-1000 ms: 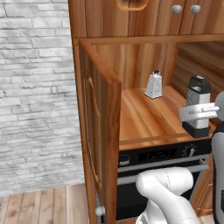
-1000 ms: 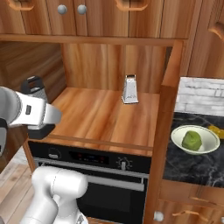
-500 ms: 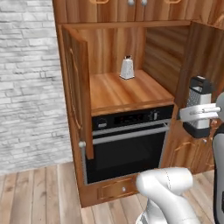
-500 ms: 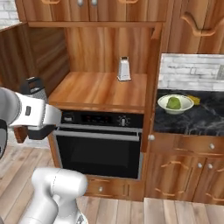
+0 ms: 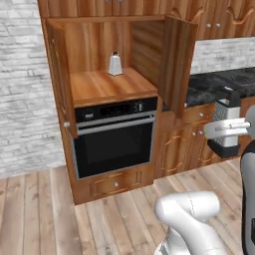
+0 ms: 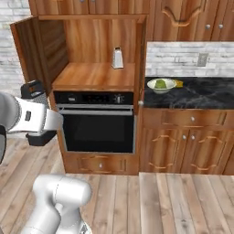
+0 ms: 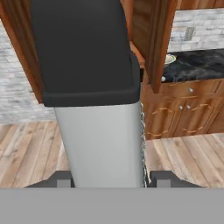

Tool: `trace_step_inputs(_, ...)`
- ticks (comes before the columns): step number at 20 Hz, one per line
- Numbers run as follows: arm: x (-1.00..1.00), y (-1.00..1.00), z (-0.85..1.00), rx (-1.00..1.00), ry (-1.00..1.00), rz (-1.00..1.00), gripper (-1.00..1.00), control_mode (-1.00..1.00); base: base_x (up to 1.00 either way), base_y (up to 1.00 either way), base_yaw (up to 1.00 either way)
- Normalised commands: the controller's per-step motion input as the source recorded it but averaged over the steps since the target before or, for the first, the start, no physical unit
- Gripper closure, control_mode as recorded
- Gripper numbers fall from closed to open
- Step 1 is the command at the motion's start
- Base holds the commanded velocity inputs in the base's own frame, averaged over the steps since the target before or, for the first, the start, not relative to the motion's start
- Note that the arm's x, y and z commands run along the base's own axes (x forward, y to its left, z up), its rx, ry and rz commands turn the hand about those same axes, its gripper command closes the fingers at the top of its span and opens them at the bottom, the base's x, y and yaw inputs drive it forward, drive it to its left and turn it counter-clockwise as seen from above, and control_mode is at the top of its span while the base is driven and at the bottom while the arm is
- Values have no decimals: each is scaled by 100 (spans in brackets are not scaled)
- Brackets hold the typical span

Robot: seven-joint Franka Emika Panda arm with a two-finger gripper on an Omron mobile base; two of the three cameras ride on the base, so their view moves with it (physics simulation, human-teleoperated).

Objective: Pick the cheese from the fridge and the cheese grater from the cabinet and place them next to the salad bowl.

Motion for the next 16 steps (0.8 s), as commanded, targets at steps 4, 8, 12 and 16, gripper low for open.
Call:
trace_step_inputs(4, 0, 0, 0, 0, 0, 0, 100, 100, -50, -85, -22)
trace_step_inputs(8, 0, 0, 0, 0, 0, 0, 100, 100, 38, -100, -6)
trace_step_inputs(12, 0, 0, 0, 0, 0, 0, 100, 100, 63, -99, 2)
trace_step_inputs(16, 0, 0, 0, 0, 0, 0, 100, 100, 57, -94, 8)
